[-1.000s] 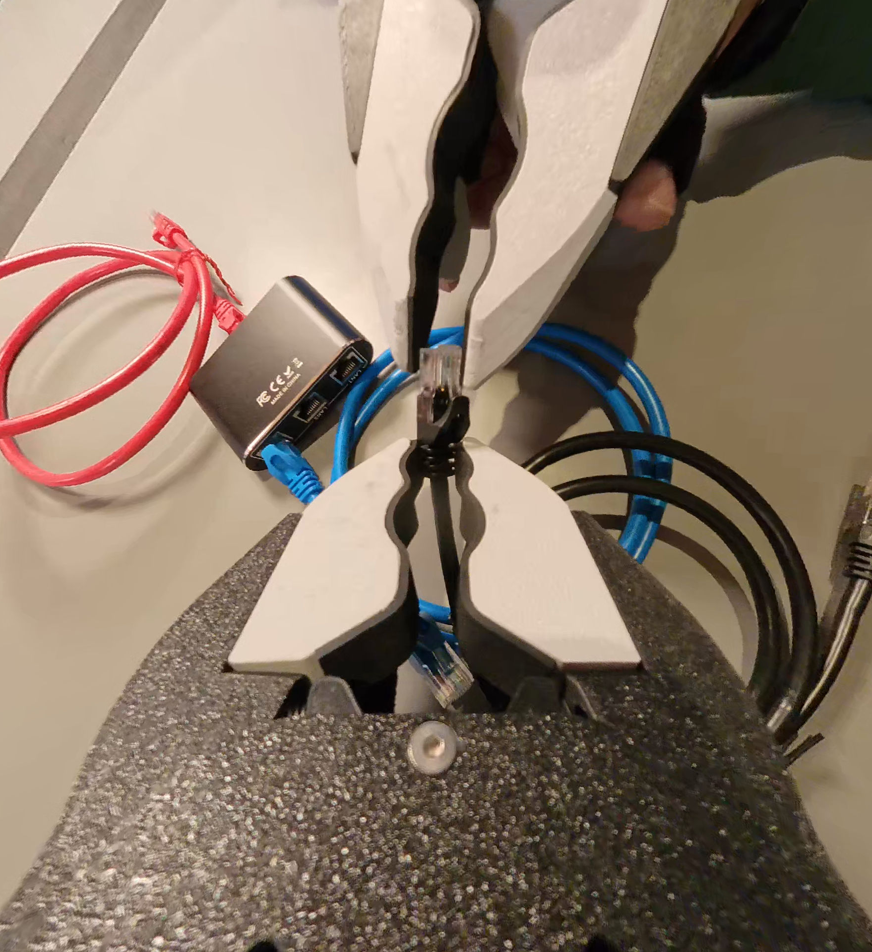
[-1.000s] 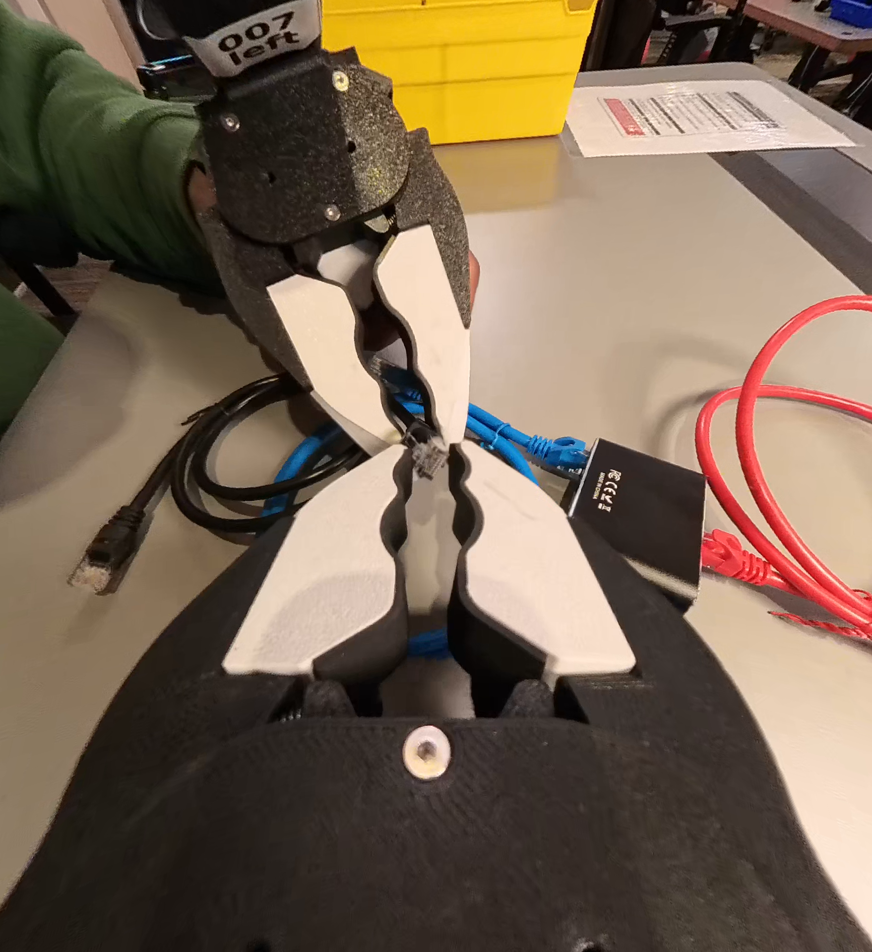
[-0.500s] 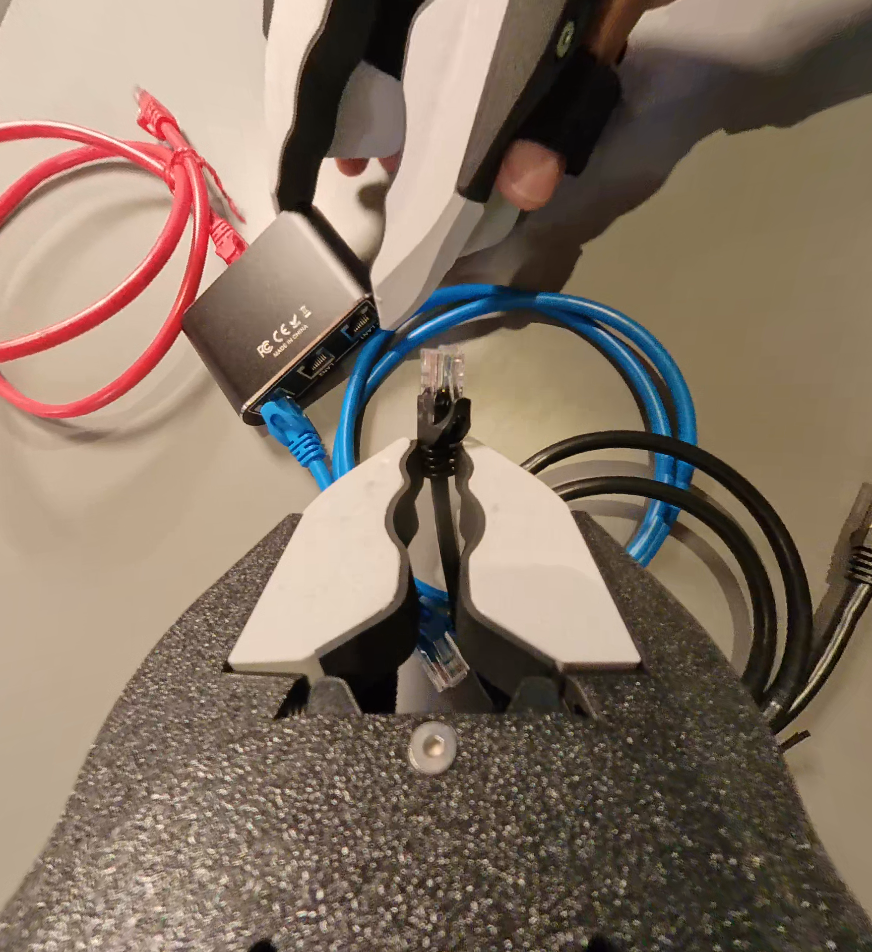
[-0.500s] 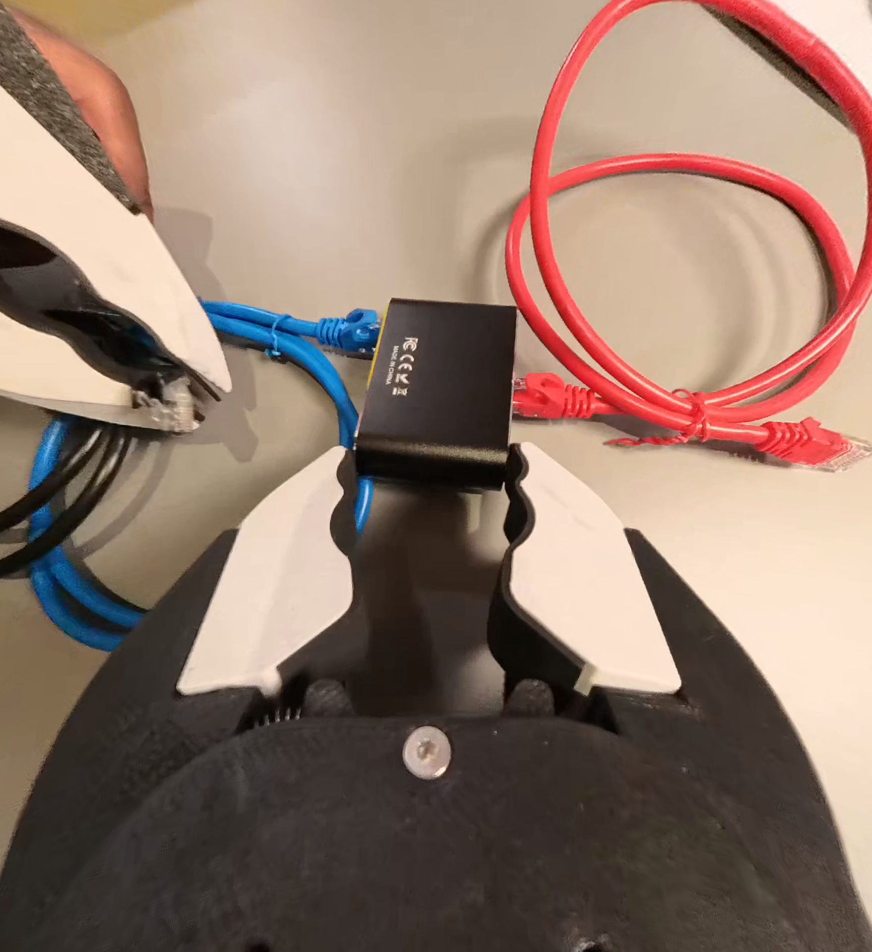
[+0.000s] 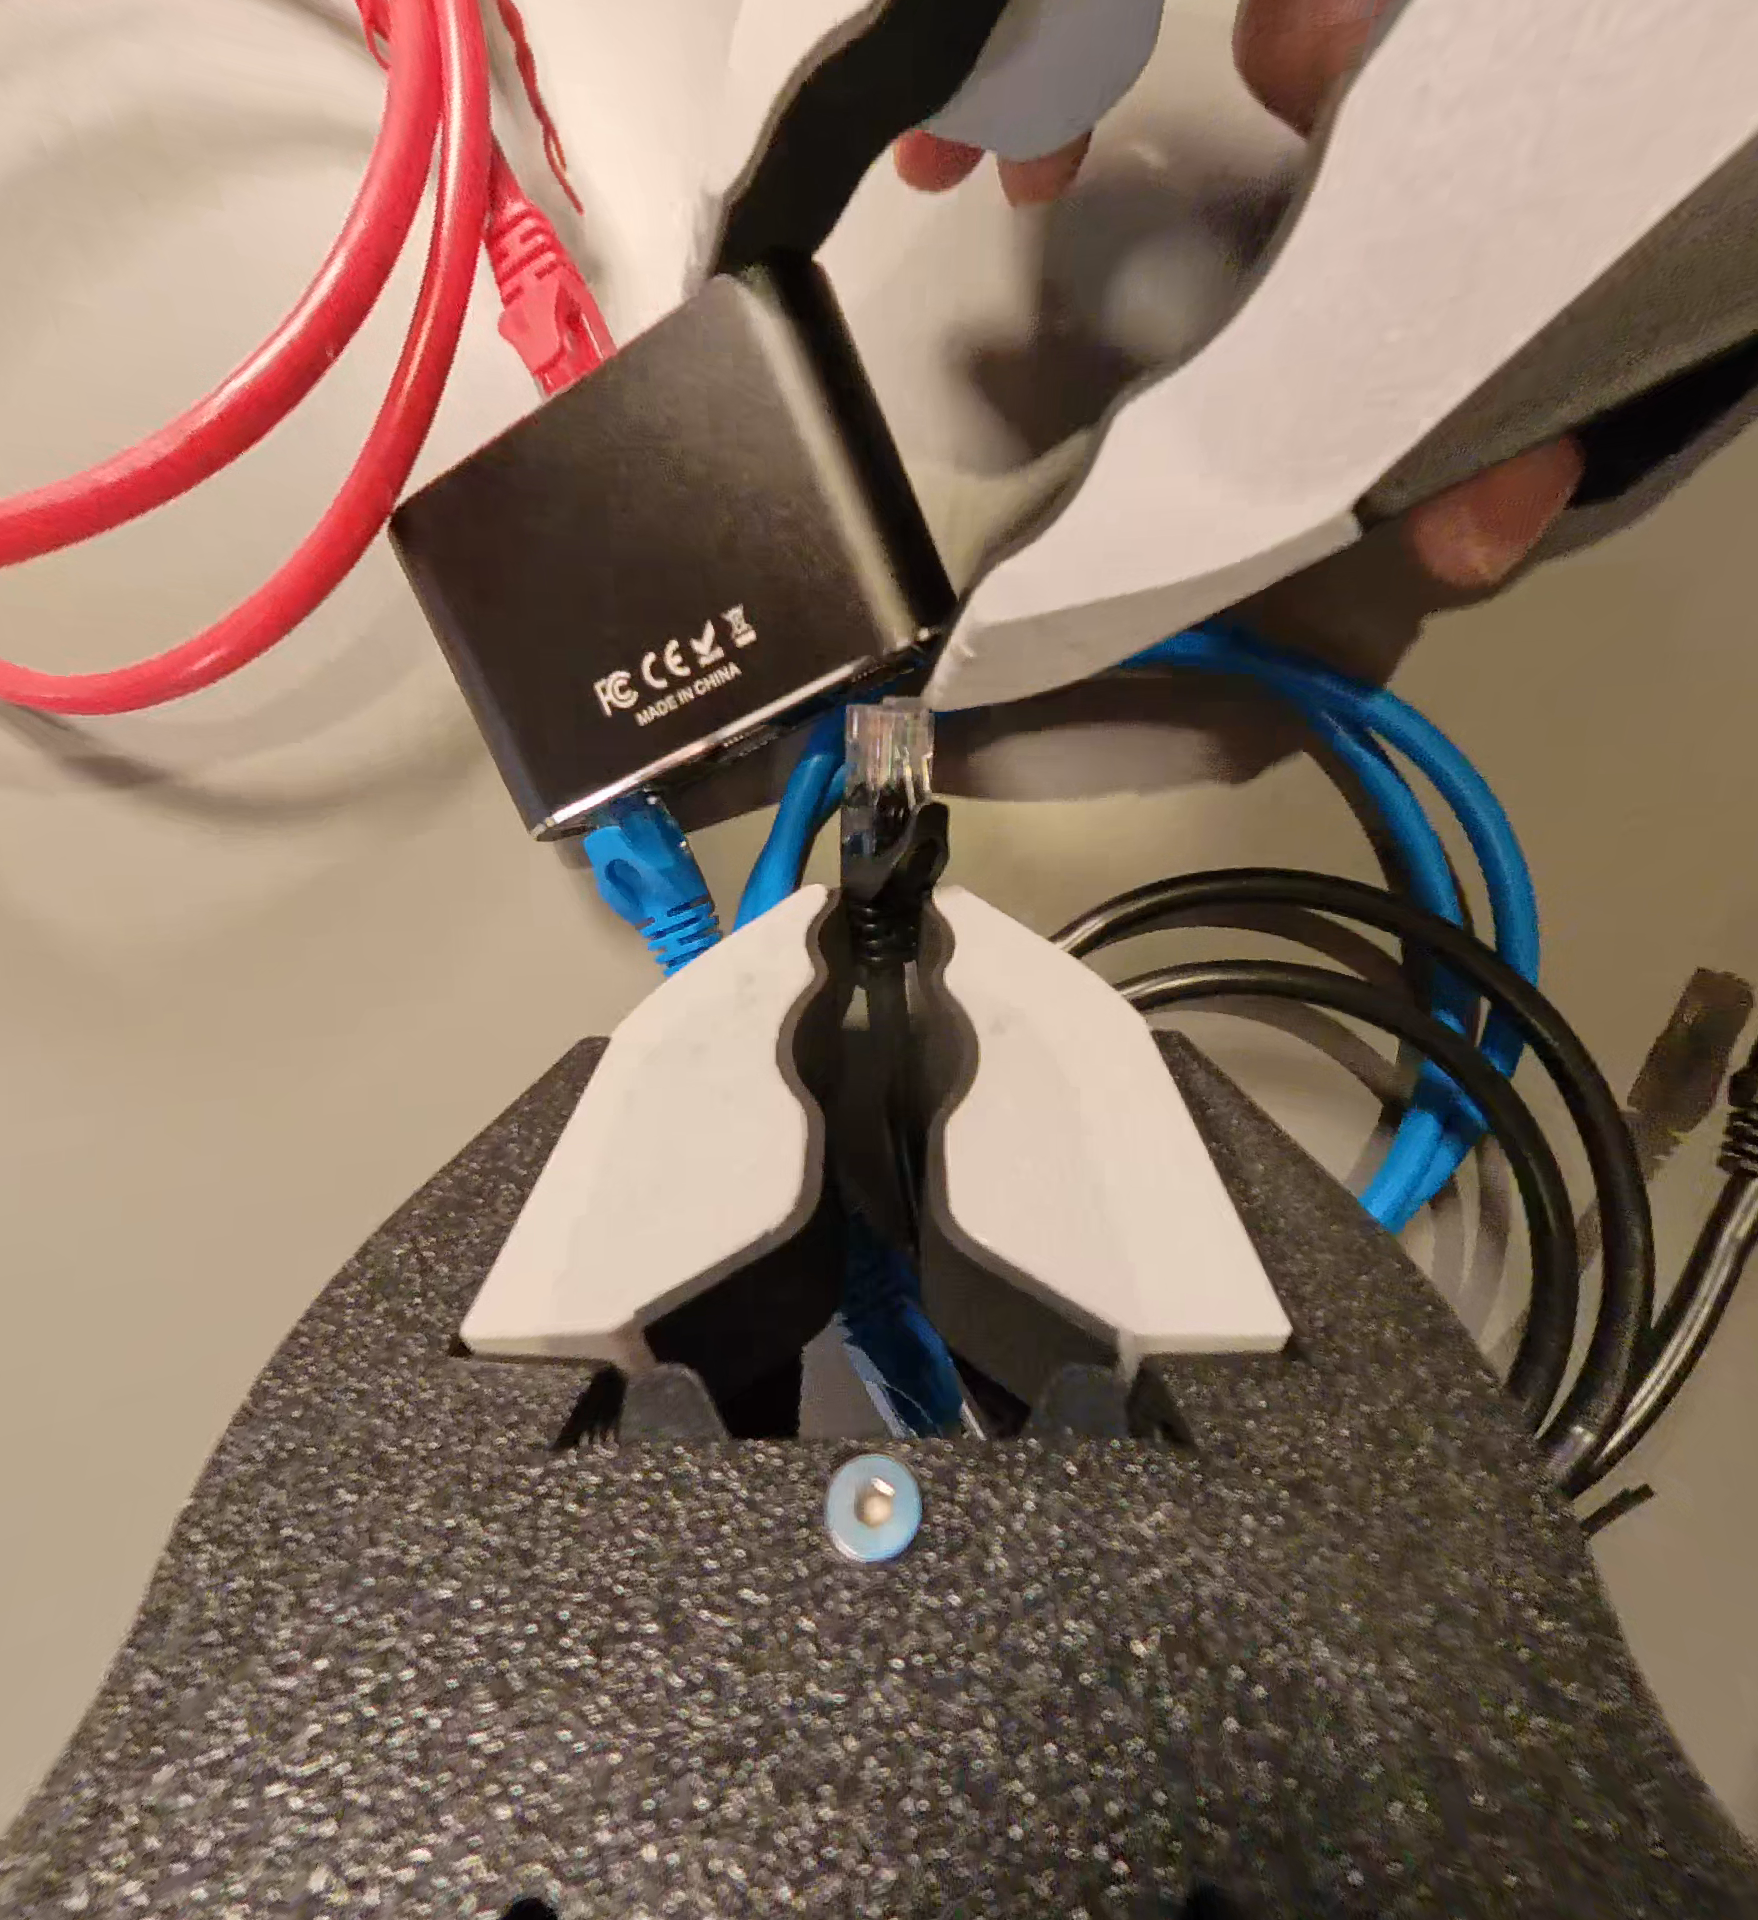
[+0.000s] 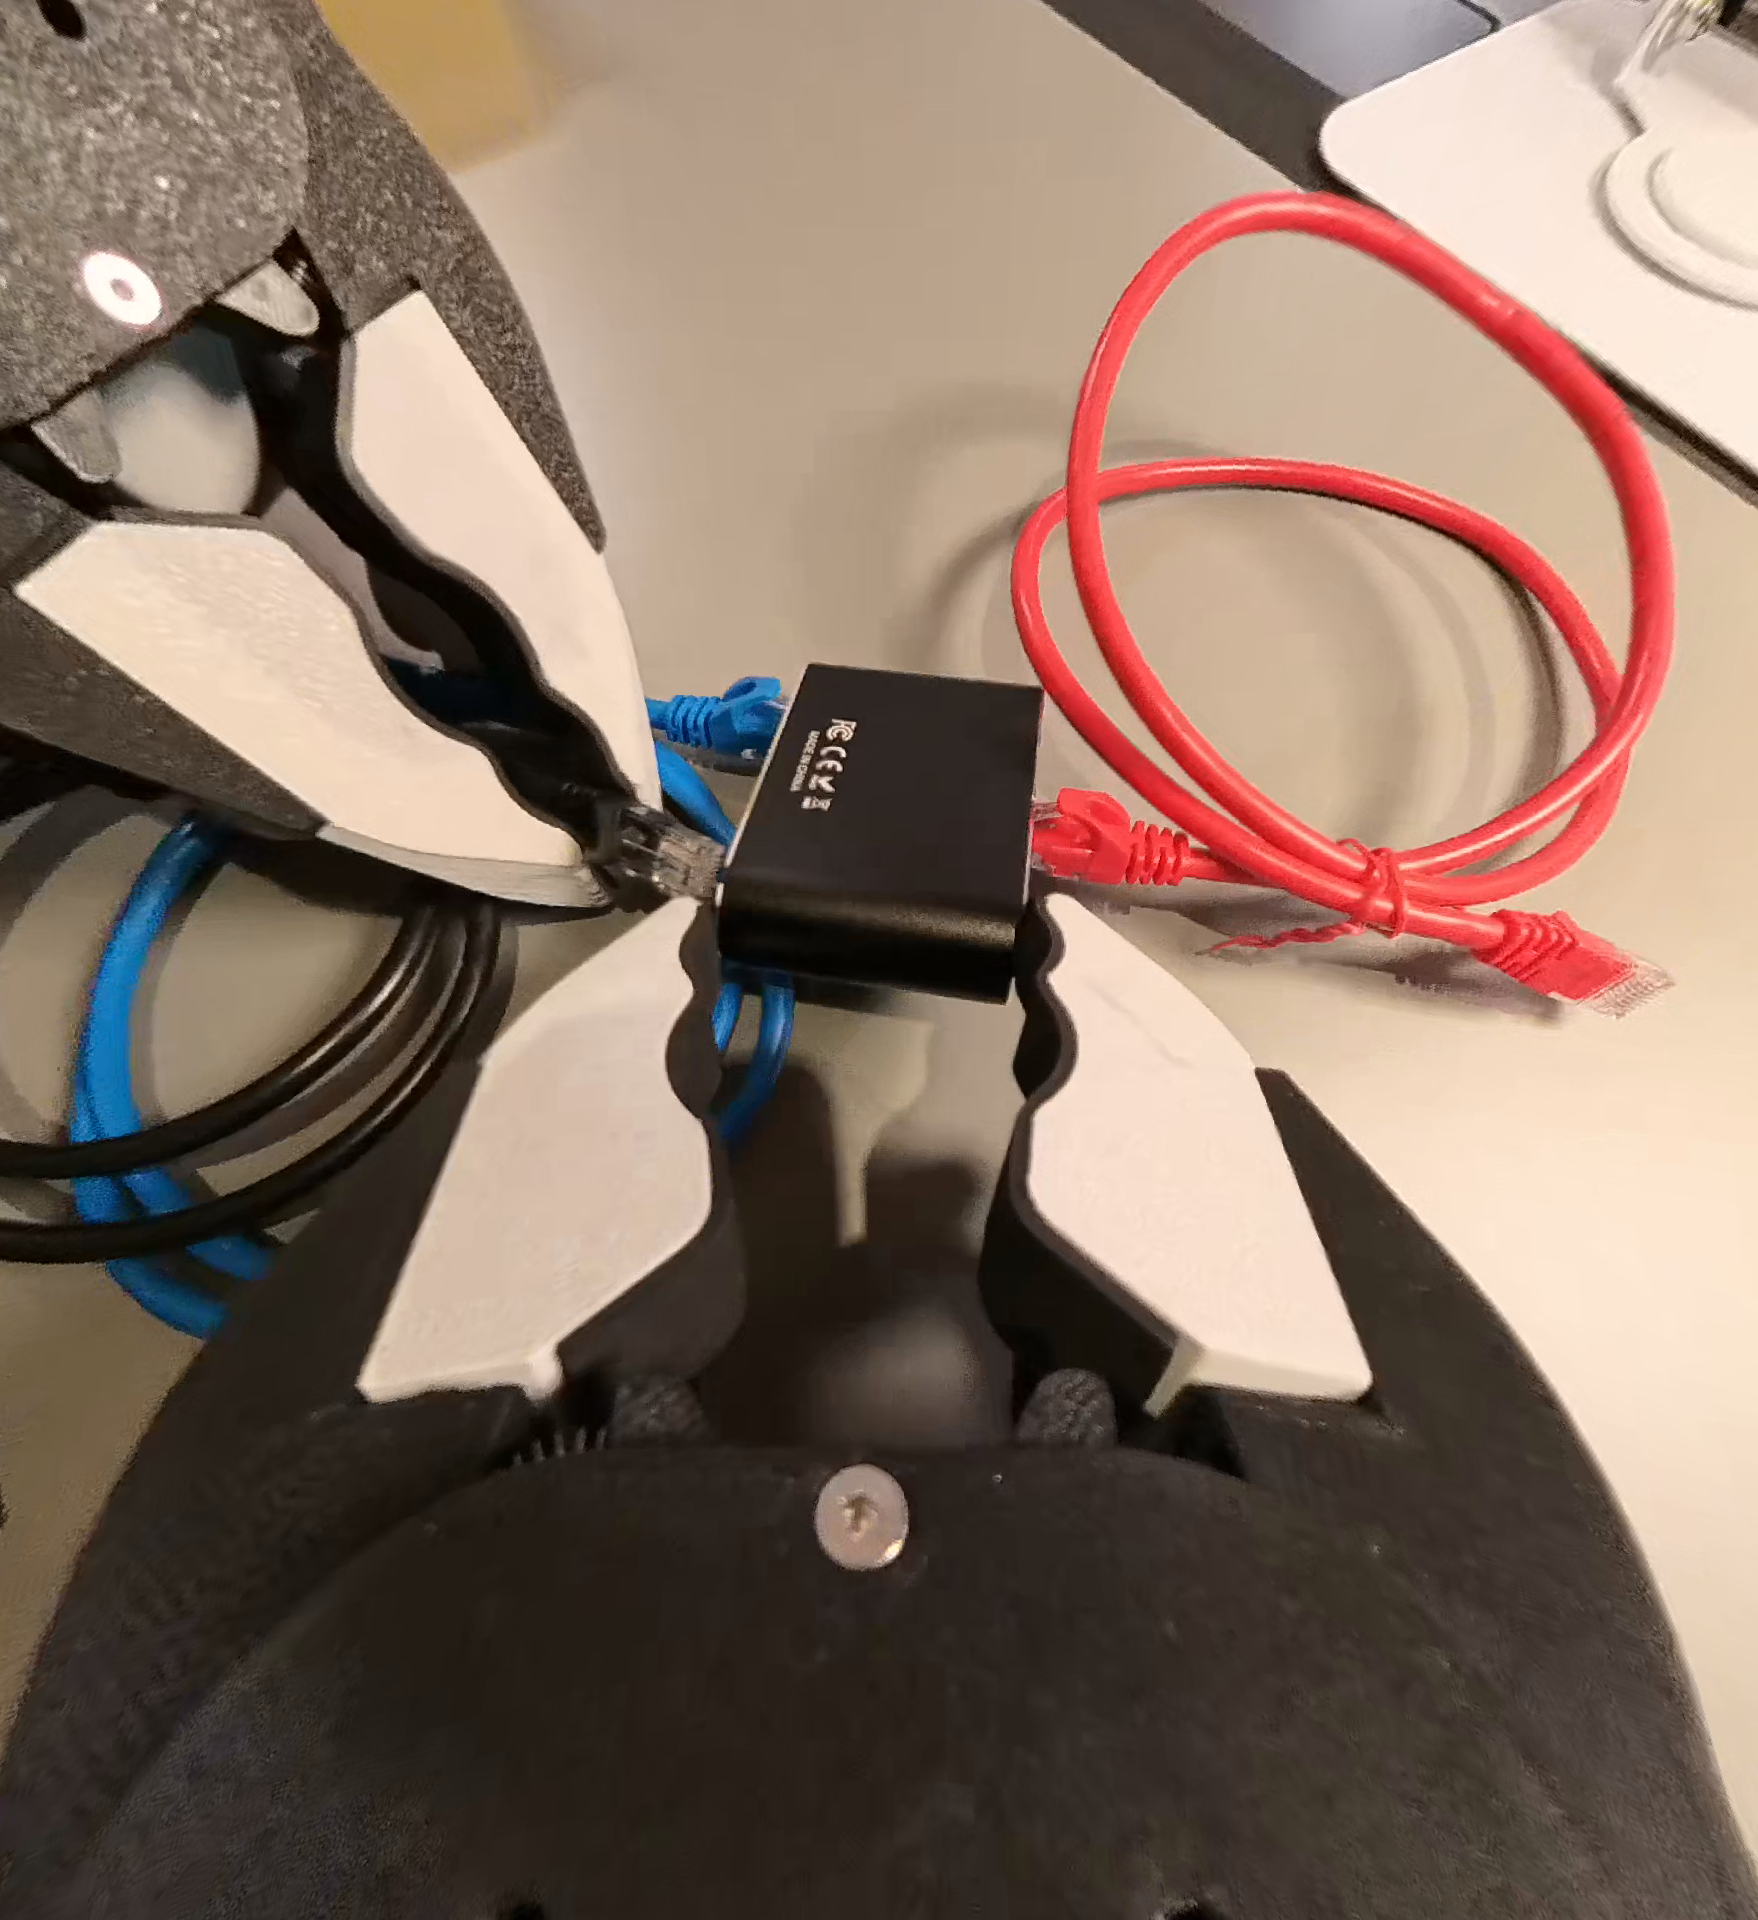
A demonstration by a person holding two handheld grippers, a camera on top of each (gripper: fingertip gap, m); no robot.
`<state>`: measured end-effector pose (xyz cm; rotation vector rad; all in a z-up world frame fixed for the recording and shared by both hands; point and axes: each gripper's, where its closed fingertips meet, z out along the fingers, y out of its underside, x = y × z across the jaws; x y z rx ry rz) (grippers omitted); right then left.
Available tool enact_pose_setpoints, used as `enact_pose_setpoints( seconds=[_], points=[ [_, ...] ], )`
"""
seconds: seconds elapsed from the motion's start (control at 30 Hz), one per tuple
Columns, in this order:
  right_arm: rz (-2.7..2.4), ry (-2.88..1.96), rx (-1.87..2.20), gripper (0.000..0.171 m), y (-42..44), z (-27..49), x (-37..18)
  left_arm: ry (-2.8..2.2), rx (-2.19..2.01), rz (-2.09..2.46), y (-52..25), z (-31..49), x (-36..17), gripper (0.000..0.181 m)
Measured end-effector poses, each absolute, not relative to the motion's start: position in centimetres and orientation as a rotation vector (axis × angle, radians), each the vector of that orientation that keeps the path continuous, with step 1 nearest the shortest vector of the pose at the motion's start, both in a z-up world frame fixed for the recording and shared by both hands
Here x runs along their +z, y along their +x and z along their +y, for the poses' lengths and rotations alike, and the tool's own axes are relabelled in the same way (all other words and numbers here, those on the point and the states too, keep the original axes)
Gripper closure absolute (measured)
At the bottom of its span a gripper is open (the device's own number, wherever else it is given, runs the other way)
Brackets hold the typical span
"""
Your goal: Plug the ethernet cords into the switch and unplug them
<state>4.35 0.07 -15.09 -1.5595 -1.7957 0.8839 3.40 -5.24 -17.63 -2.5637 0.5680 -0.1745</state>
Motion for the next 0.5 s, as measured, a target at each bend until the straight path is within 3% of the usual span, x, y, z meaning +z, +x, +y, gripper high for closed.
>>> enact_pose_setpoints(
  seconds=[0.5],
  points=[
    [-1.829,-1.447,0.731,0.115,4.24,-0.96,-15.63,-2.618,-0.225,0.562,3.19,-6.06,-17.80,0.168]
  ],
)
